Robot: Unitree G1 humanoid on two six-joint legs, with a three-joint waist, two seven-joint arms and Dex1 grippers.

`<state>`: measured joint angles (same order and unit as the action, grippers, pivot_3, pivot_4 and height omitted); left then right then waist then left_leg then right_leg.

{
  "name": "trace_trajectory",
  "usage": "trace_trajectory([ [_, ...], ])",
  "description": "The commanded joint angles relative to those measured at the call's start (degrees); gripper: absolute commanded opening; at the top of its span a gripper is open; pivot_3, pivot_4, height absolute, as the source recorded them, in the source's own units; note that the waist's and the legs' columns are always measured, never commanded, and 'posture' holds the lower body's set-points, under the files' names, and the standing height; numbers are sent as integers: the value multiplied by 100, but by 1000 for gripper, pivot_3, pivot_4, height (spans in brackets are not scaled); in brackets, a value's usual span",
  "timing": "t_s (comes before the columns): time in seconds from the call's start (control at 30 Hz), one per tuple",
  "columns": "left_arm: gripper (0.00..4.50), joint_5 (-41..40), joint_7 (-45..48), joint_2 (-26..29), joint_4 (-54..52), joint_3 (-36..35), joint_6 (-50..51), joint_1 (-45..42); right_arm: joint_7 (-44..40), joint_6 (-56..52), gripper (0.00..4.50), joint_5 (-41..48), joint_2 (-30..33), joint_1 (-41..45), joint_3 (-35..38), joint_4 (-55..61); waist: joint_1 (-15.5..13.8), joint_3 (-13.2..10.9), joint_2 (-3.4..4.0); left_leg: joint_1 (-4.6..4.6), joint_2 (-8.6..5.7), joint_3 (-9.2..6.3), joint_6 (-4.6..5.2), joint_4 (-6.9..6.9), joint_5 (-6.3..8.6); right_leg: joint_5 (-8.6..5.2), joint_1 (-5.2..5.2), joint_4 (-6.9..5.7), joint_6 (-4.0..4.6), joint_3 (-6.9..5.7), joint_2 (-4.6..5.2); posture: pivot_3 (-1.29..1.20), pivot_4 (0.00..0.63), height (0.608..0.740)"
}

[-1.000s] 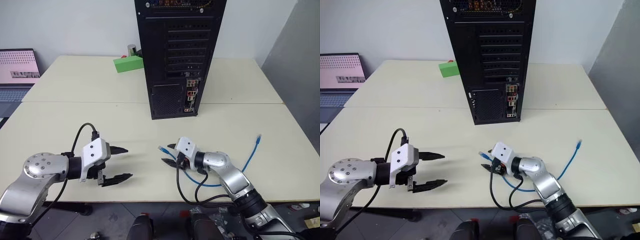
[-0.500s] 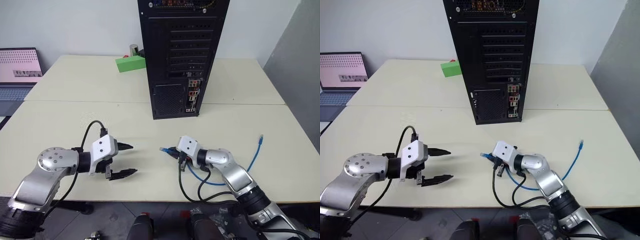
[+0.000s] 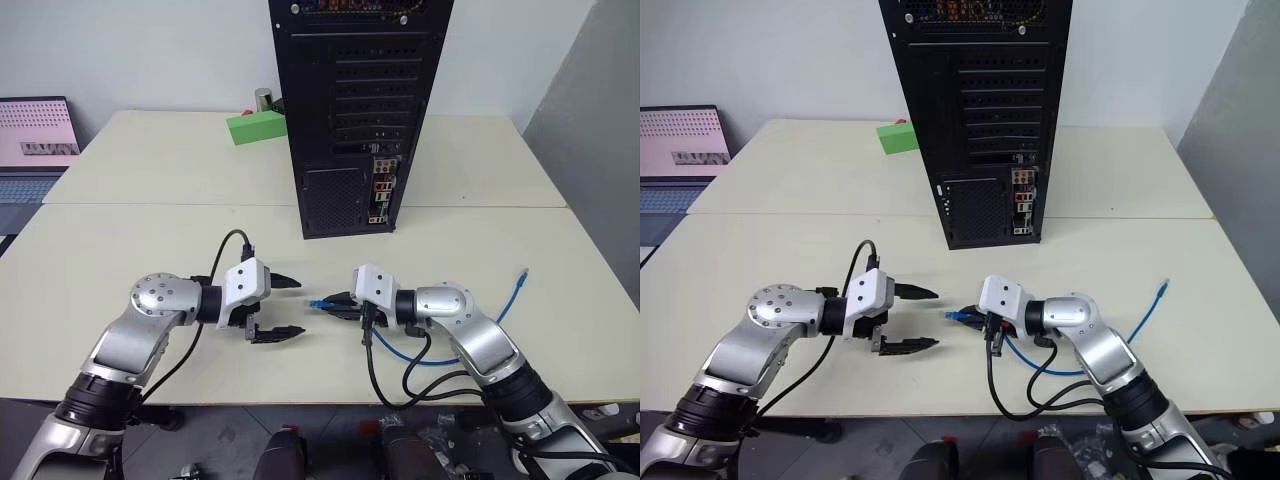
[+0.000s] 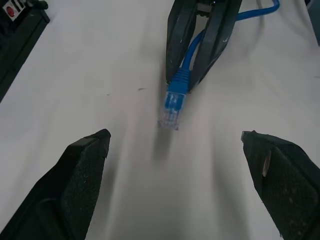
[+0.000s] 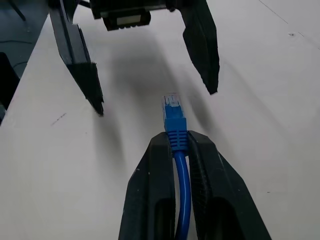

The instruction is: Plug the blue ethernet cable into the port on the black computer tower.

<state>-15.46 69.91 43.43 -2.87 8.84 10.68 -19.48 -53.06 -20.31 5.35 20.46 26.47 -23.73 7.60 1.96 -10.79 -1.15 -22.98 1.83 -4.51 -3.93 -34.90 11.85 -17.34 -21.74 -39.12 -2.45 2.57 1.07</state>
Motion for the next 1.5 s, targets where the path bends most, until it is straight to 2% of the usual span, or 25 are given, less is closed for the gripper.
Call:
trace_trajectory([
  [0.03,4308,-53,183,-45,47,17,-110,-151,-84,-76,125,151,22,21,44,360,3,0,0,0,0,0,0,0,0,0,0,0,0,0,0,0,150,740],
  [0.27,3057,-33,324,-183,240,34,-159,-292,-162,-180,113,197,62,19,-3,498,-3,0,0,0,-1,-1,0,0,0,0,0,0,0,-1,0,0,150,740],
  [0.7,331,83,357,-328,385,82,-308,-329,-216,-232,110,151,94,50,-50,549,-1,0,0,-1,-1,-2,0,-1,0,0,0,0,0,-2,0,0,150,740],
  [0.83,278,119,361,-348,434,67,-383,-319,-155,-245,110,117,77,94,-16,476,-1,0,0,0,-1,-2,0,-1,0,0,1,0,0,-1,0,0,150,740],
  [0.9,278,119,350,-344,453,44,-412,-296,-243,-207,826,94,149,128,-42,451,-1,0,0,-1,-1,-3,0,-1,0,0,1,0,0,-2,0,0,150,740],
  [1.07,273,115,296,-331,446,-23,-558,-147,-609,-57,1805,148,577,244,132,437,-2,0,0,-1,-1,-2,0,-2,0,0,0,1,0,-1,1,0,150,740],
  [1.17,273,212,84,-388,488,-103,-858,-96,-1044,-319,2435,506,1105,244,470,576,-10,0,0,-1,-2,-3,0,-2,0,0,1,1,0,-2,1,0,150,740],
  [1.27,272,379,-35,-393,497,-91,-1373,1,-1166,-619,3199,885,1355,186,784,617,-15,0,0,-3,-4,-3,0,-4,0,0,3,4,0,-3,5,0,150,740],
  [1.37,272,664,-297,-466,601,-101,-2247,62,-1142,-1032,3915,1271,1364,79,992,709,-7,0,0,-1,-4,-3,0,-4,0,0,3,3,0,-3,4,0,150,740],
  [1.5,272,1573,-972,-505,1335,-78,-4704,8,-798,-1745,3926,1878,1025,-37,1253,886,-3,0,0,0,-2,-4,0,-3,0,1,2,2,1,-2,3,0,150,740],
])
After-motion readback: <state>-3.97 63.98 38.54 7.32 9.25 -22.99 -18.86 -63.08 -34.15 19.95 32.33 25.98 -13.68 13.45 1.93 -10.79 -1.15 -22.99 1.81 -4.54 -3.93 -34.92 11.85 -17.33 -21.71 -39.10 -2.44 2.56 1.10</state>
